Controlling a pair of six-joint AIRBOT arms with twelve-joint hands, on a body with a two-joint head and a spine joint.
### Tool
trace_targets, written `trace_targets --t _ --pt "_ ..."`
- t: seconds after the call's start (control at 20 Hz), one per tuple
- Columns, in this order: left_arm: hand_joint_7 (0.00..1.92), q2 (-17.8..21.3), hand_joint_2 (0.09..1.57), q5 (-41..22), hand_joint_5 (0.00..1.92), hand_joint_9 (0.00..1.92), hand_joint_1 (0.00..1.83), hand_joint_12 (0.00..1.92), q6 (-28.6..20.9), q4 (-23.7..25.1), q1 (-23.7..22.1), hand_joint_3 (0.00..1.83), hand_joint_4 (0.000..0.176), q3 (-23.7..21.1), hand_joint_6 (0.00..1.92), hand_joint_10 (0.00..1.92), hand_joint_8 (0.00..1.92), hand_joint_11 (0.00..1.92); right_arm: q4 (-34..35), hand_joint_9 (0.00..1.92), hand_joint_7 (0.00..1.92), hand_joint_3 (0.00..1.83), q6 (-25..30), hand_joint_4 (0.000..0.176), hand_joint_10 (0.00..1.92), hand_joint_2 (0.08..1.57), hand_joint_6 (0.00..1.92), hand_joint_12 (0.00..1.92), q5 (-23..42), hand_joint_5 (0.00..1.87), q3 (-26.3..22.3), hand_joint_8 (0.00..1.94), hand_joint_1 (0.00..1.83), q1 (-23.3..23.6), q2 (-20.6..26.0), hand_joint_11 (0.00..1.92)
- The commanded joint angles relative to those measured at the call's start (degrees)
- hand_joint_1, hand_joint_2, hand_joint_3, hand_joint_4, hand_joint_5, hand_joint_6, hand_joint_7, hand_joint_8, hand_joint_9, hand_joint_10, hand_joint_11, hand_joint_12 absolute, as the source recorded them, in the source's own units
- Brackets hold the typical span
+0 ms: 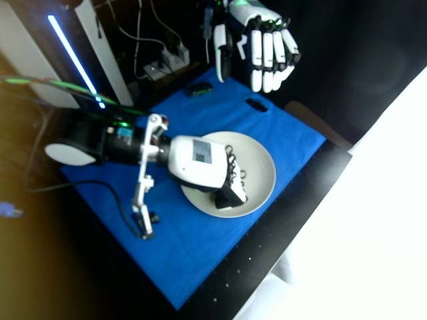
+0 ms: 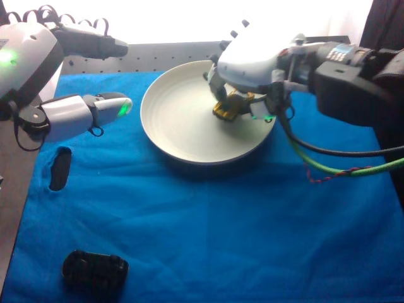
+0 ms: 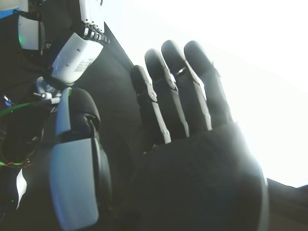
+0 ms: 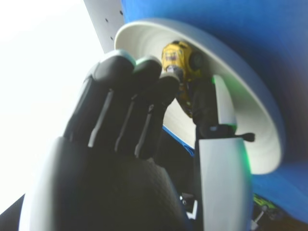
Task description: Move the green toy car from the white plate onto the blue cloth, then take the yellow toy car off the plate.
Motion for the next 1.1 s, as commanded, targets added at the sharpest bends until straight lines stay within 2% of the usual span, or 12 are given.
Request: trace_targets --t 0.0,0.05,0.2,0.35,0.5,0.6,0.7,0.75,0.8,0.85,0.95,1.05 --pt "0.82 -0.4 1.05 -7.1 0.82 0.63 0.77 1.39 -0.4 1.3 -0.2 0.00 0.043 0.0 0.00 0.45 0.00 0.27 -0.3 0.82 0.75 0.00 -0.3 0.000 1.87 1.25 1.01 1.92 8.3 0.76 -0.3 1.65 1.21 1.2 0.6 0.91" --pt "0.83 -0.4 1.05 -7.1 0.83 0.65 0.78 1.40 -0.4 1.3 -0.2 0.00 0.031 0.0 0.01 0.44 0.01 0.28 -0.3 0.84 0.78 0.00 -0.3 0.000 1.91 1.20 1.15 1.92 9.2 0.83 -1.1 1.68 1.15 1.4 1.5 0.93" --pt "0.82 -0.4 1.04 -7.2 0.83 0.62 0.79 1.40 -0.4 1.3 -0.1 0.00 0.026 -0.1 0.01 0.42 0.00 0.22 -0.6 0.80 0.78 0.00 -0.3 0.000 1.80 1.23 0.99 1.92 12.5 0.80 -5.0 1.60 1.22 1.5 5.6 0.80" --pt "0.81 -0.4 1.05 -7.4 0.83 0.62 0.77 1.37 -0.5 1.2 0.2 0.00 0.033 -0.1 0.00 0.39 0.00 0.21 -2.1 0.89 0.85 0.00 -0.3 0.000 1.91 1.17 1.08 1.92 16.2 0.89 -9.3 1.61 1.17 1.5 9.8 0.99" --pt "0.79 -0.3 1.05 -7.7 0.83 0.63 0.79 1.36 -1.0 1.0 0.9 0.00 0.044 -0.1 0.00 0.31 0.00 0.19 -3.4 1.40 1.24 0.00 -0.3 0.000 1.92 1.13 1.03 1.92 20.6 0.95 -14.0 1.92 1.17 1.5 15.0 1.49" --pt "0.83 -0.1 1.06 -8.0 0.83 0.65 0.80 1.42 -1.2 0.9 1.4 0.00 0.021 -0.3 0.00 0.41 0.01 0.24 -4.5 1.49 1.31 0.00 -0.3 0.000 1.92 1.13 1.04 1.92 23.0 0.95 -17.0 1.94 1.17 0.4 17.4 1.58" --pt "0.82 -0.1 1.05 -8.1 0.82 0.62 0.77 1.41 -1.4 0.7 1.7 0.00 0.044 -0.3 0.00 0.46 0.00 0.23 -5.3 1.24 1.19 0.00 -0.3 0.000 1.63 1.16 1.16 1.87 25.7 0.88 -19.8 1.39 1.15 -1.5 19.6 1.22" --pt "0.80 -0.1 1.06 -8.1 0.82 0.61 0.76 1.40 -1.4 0.7 1.7 0.00 0.048 -0.3 0.00 0.45 0.00 0.22 -5.5 1.27 1.22 0.00 -0.3 0.000 1.67 1.15 1.11 1.87 27.0 0.91 -21.1 1.42 1.16 -2.4 20.6 1.25" --pt "0.80 -0.1 1.07 -8.1 0.81 0.61 0.76 1.45 -1.4 0.7 1.8 0.00 0.034 -0.3 0.00 0.45 0.00 0.20 -5.8 1.13 1.06 0.00 -0.3 0.000 1.44 1.14 1.00 1.75 28.6 0.87 -22.8 1.23 1.25 -3.8 22.0 1.03" --pt "0.80 -0.1 1.07 -8.1 0.81 0.61 0.76 1.45 -1.4 0.7 1.9 0.00 0.034 -0.3 0.00 0.45 0.00 0.20 -6.0 1.13 1.06 0.00 -0.3 0.000 1.44 1.14 1.00 1.75 29.6 0.87 -24.1 1.23 1.25 -4.9 23.1 1.03" --pt "0.80 0.0 1.08 -8.2 0.80 0.58 0.75 1.50 -1.4 0.6 2.0 0.00 0.048 -0.4 0.00 0.57 0.00 0.20 -6.5 1.43 1.27 0.00 -0.3 0.000 1.09 1.04 0.49 1.44 31.3 1.16 -26.8 0.79 1.31 -7.0 25.1 1.31" --pt "0.82 0.1 1.07 -8.5 0.80 0.59 0.76 1.50 -1.4 0.4 2.3 0.00 0.059 -0.6 0.00 0.58 0.01 0.20 -7.0 1.35 1.30 0.00 -0.3 0.000 0.94 1.03 0.63 1.39 32.4 1.12 -29.2 0.65 1.31 -9.4 26.6 1.22"
